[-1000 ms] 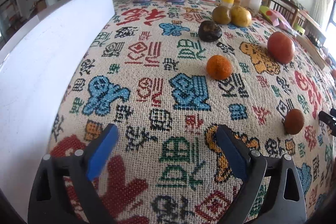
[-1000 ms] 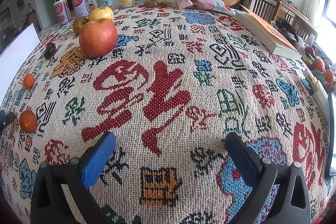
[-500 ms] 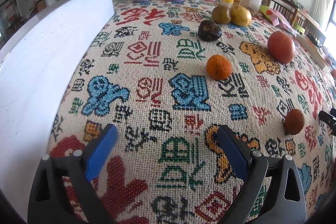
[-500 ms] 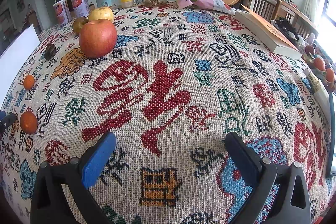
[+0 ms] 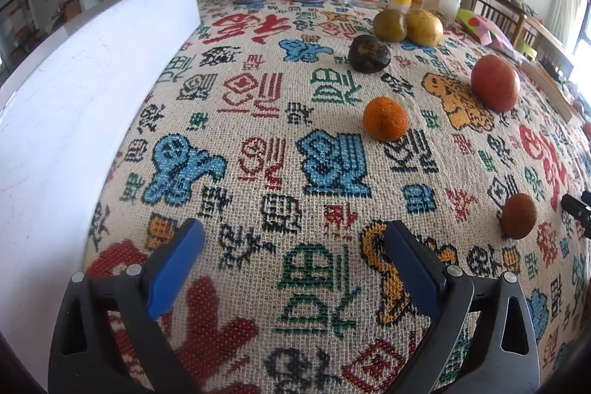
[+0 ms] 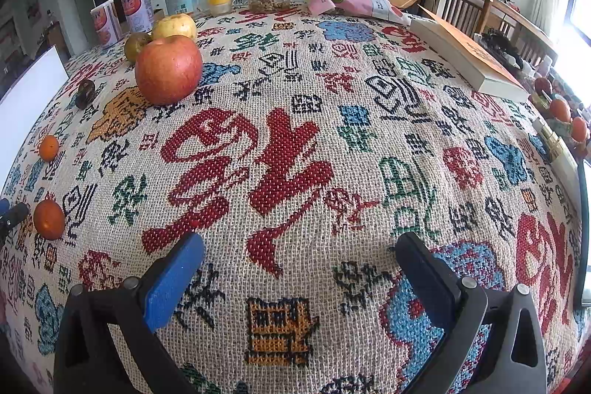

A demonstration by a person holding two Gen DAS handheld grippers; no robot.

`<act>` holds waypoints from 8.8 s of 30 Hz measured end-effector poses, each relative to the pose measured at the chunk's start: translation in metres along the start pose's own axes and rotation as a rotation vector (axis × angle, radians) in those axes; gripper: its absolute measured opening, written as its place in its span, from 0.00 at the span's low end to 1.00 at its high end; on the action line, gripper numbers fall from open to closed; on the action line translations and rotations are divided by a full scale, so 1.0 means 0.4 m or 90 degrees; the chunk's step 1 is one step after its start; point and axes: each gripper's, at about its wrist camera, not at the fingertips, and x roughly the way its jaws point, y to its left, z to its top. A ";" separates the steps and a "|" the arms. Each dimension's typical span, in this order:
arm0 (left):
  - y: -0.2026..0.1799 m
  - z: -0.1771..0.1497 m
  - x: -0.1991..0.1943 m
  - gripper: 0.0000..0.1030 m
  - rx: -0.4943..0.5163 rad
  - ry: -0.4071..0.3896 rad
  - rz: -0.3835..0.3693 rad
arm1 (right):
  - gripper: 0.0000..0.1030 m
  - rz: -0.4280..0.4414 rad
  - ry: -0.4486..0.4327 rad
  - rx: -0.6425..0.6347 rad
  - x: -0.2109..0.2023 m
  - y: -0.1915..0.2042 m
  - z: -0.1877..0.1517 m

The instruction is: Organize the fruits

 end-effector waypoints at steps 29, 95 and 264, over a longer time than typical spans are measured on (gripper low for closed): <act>0.000 0.001 0.000 0.97 0.000 0.000 0.000 | 1.00 0.002 -0.001 0.001 0.000 -0.002 0.000; 0.353 0.114 -0.424 0.28 -0.171 -0.158 0.012 | 0.65 0.333 0.097 -0.024 0.029 0.398 0.376; -0.050 0.171 0.058 0.42 0.003 -0.011 -0.092 | 1.00 0.014 0.000 -0.004 0.082 0.008 0.115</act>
